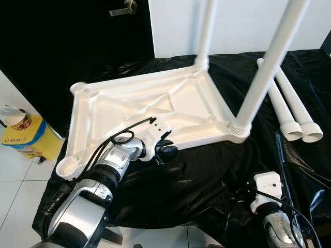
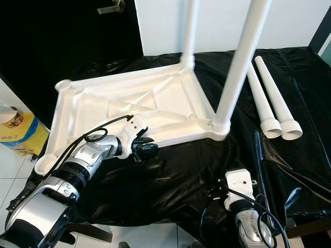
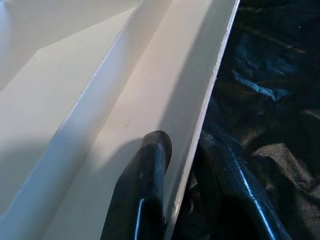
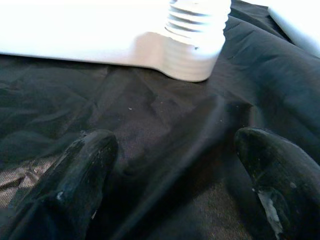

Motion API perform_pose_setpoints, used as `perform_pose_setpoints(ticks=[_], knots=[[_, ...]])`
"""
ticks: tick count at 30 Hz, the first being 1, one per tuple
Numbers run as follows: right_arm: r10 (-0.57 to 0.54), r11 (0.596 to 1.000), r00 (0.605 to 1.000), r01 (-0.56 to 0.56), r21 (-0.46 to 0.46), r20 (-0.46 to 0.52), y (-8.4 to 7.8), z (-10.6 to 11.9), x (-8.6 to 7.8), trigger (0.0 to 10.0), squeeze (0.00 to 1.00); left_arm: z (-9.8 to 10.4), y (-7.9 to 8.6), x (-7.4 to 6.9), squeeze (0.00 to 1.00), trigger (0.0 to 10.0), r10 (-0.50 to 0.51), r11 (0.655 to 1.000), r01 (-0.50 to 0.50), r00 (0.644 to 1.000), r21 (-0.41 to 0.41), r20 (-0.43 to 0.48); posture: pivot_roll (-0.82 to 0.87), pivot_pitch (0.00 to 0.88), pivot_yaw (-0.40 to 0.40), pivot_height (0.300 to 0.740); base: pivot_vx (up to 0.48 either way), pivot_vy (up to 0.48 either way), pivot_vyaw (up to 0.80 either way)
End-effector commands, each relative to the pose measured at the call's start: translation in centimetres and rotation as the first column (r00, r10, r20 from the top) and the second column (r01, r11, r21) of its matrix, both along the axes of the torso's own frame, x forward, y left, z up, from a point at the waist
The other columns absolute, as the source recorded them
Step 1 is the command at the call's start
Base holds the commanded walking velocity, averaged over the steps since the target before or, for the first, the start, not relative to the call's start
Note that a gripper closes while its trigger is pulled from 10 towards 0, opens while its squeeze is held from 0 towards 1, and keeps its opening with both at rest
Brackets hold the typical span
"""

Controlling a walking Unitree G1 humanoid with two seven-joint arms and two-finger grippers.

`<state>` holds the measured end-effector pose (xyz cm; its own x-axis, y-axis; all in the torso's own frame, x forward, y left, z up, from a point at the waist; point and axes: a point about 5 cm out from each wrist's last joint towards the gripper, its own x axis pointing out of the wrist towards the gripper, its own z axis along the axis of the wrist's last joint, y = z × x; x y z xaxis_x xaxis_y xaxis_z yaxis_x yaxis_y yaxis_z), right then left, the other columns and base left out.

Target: Building children table

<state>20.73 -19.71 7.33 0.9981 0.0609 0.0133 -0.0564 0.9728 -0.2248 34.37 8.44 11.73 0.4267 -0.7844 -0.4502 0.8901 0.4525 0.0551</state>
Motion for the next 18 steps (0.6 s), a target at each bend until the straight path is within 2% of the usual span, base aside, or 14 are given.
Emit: perform_pose_setpoints(ticks=[1, 3, 4, 6, 7, 8, 9, 10, 11, 12, 13, 15, 16, 18], knots=[[-0.004, 1.000, 1.000, 0.004, 0.000, -0.011, 0.1, -0.4, -0.1, 10.0, 0.00, 0.0, 0.4, 0.4, 0.00, 10.0, 0.173, 0.985, -0.173, 0.982, -0.012, 0.080, -0.14, 0.044, 0.062, 0.740, 0.000, 0.000, 0.00], [-0.004, 1.000, 1.000, 0.004, 0.000, -0.011, 0.1, -0.4, -0.1, 10.0, 0.00, 0.0, 0.4, 0.4, 0.00, 10.0, 0.173, 0.985, -0.173, 0.982, -0.012, 0.080, -0.14, 0.044, 0.062, 0.740, 0.000, 0.000, 0.00], [-0.016, 1.000, 1.000, 0.016, 0.004, -0.005, 0.1, -0.3, 0.2, 10.0, 0.00, 0.3, -0.9, -0.1, 0.00, 10.0, 0.139, 0.989, -0.133, 0.985, -0.060, 0.102, -0.14, 0.041, 0.059, 0.740, 0.000, 0.000, 0.00], [-0.016, 1.000, 1.000, 0.016, 0.004, -0.005, 0.1, -0.3, 0.2, 10.0, 0.00, 0.3, -0.9, -0.1, 0.00, 10.0, 0.139, 0.989, -0.133, 0.985, -0.060, 0.102, -0.14, 0.041, 0.059, 0.740, 0.000, 0.000, 0.00], [-0.025, 0.999, 1.000, 0.025, 0.021, -0.003, 0.1, -0.2, 0.5, 10.0, 0.00, 0.6, -2.1, -0.7, 0.00, 10.0, 0.117, 0.987, -0.104, 0.988, -0.121, 0.104, -0.13, 0.041, 0.056, 0.740, 0.000, 0.000, 0.00], [-0.031, 0.999, 1.000, 0.031, 0.040, -0.002, 0.4, -0.1, 0.9, 10.0, 0.00, 0.9, -3.5, -1.4, 1.00, 10.0, 0.099, 0.980, -0.079, 0.990, -0.183, 0.099, -0.13, 0.041, 0.054, 0.740, 0.000, 0.000, 0.00], [-0.031, 0.999, 1.000, 0.031, 0.040, -0.002, 0.4, -0.1, 0.9, 10.0, 0.00, 0.9, -3.5, -1.4, 1.00, 10.0, 0.099, 0.980, -0.079, 0.990, -0.183, 0.099, -0.13, 0.041, 0.054, 0.740, 0.000, 0.000, 0.00], [-0.036, 0.997, 0.999, 0.037, 0.062, -0.010, 0.7, -0.2, 1.3, 10.0, 0.00, 1.1, -4.4, -1.9, 1.00, 10.0, 0.090, 0.971, -0.066, 0.991, -0.229, 0.097, -0.13, 0.040, 0.054, 0.740, 0.000, 0.000, 0.00], [-0.036, 0.997, 0.999, 0.037, 0.062, -0.010, 0.7, -0.2, 1.3, 10.0, 0.00, 1.1, -4.4, -1.9, 1.00, 10.0, 0.090, 0.971, -0.066, 0.991, -0.229, 0.097, -0.13, 0.040, 0.054, 0.740, 0.000, 0.000, 0.00], [-0.050, 0.996, 0.999, 0.051, 0.074, -0.018, 0.9, -0.1, 1.8, 10.0, 0.00, 1.4, -5.0, -2.1, 1.00, 10.0, 0.100, 0.962, -0.068, 0.989, -0.264, 0.109, -0.12, 0.040, 0.052, 0.740, 0.000, 0.000, 0.00], [-0.064, 0.993, 0.997, 0.066, 0.093, -0.033, 1.2, -0.2, 2.2, 10.0, 0.00, 1.8, -5.3, -2.3, 0.81, 10.0, 0.106, 0.952, -0.068, 0.988, -0.297, 0.114, -0.12, 0.039, 0.050, 0.740, 0.000, 0.000, 0.00], [-0.064, 0.993, 0.997, 0.066, 0.093, -0.033, 1.2, -0.2, 2.2, 10.0, 0.00, 1.8, -5.3, -2.3, 0.81, 10.0, 0.106, 0.952, -0.068, 0.988, -0.297, 0.114, -0.12, 0.039, 0.050, 0.740, 0.000, 0.000, 0.00], [-0.076, 0.990, 0.996, 0.080, 0.113, -0.038, 1.4, -0.1, 2.7, 10.0, 0.00, 2.5, -5.2, -2.3, 0.00, 10.0, 0.113, 0.941, -0.065, 0.986, -0.332, 0.125, -0.11, 0.038, 0.048, 0.740, 0.000, 0.000, 0.00], [-0.084, 0.988, 0.995, 0.089, 0.124, -0.046, 1.7, -0.1, 3.1, 10.0, 0.00, 3.4, -4.6, -2.0, 0.00, 10.0, 0.128, 0.929, -0.067, 0.981, -0.364, 0.144, -0.10, 0.036, 0.043, 0.740, 0.000, 0.000, 0.00]])
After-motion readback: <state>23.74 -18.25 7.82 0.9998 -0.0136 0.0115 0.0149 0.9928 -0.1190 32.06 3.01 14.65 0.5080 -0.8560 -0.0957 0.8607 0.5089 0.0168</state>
